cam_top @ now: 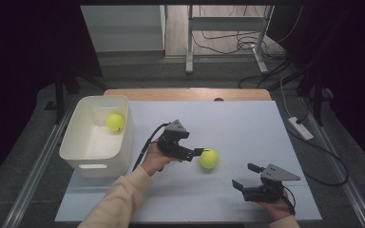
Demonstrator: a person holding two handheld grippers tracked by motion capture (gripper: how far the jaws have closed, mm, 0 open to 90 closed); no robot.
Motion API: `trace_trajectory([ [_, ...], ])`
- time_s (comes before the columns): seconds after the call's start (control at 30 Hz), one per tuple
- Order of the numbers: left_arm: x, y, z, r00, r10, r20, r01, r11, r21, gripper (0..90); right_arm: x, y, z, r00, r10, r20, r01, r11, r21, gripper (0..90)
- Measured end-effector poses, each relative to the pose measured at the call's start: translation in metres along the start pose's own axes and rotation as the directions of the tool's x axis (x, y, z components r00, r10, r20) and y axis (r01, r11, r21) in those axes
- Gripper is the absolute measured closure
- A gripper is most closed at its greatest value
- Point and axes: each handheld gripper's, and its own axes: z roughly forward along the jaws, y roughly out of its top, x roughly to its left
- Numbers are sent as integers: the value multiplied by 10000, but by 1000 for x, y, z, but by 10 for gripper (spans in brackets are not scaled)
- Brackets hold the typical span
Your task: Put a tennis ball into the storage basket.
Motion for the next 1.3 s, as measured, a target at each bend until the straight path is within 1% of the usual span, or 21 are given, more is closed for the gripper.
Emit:
trace_trajectory([
  [0.1, 0, 0, 4, 9999, 109, 18, -109, 9999, 113, 114, 0, -1, 0, 10000, -38, -4, 38, 10000, 47, 102],
  [0.23, 0, 0, 7, 9999, 146, 61, -147, 9997, 173, 114, 0, -1, -1, 10000, -21, 19, 21, 10000, 14, 103],
  [0.3, -1, 0, 8, 9998, 168, 74, -170, 9997, 151, 114, 0, 0, -1, 10000, -28, 19, 28, 10000, 14, 103],
  [0.37, -1, 0, 10, 9999, 102, 83, -103, 9998, 145, 114, 0, 0, 0, 10000, -40, 24, 40, 10000, 10, 103],
  [0.57, -4, 2, 15, 9996, 253, 128, -256, 9994, 220, 114, 0, 0, 0, 10000, -46, -1, 46, 10000, -10, 102],
  [0.6, -5, 2, 16, 9997, 219, 128, -222, 9995, 203, 114, 0, 0, 0, 10000, -59, 12, 59, 10000, 13, 103],
  [0.63, -5, 3, 17, 9995, 286, 142, -289, 9993, 237, 114, 0, 0, 0, 10000, -60, 13, 60, 10000, 14, 102],
  [0.83, -7, 5, 26, 9993, 322, 200, -330, 9986, 417, 110, -2, 0, -2, 10000, 5, 96, -4, 10000, -47, 103],
  [1.03, -7, 6, 35, 9992, 289, 285, -303, 9981, 534, 106, 0, 0, -1, 10000, -36, 31, 36, 10000, -44, 103],
  [1.23, -7, 6, 42, 9991, 359, 225, -374, 9967, 721, 103, -1, 0, -2, 10000, -40, 46, 41, 10000, -42, 102],
  [1.3, -7, 6, 44, 9992, 313, 241, -330, 9969, 720, 103, -1, 0, -1, 10000, -42, 23, 42, 10000, -51, 103],
])
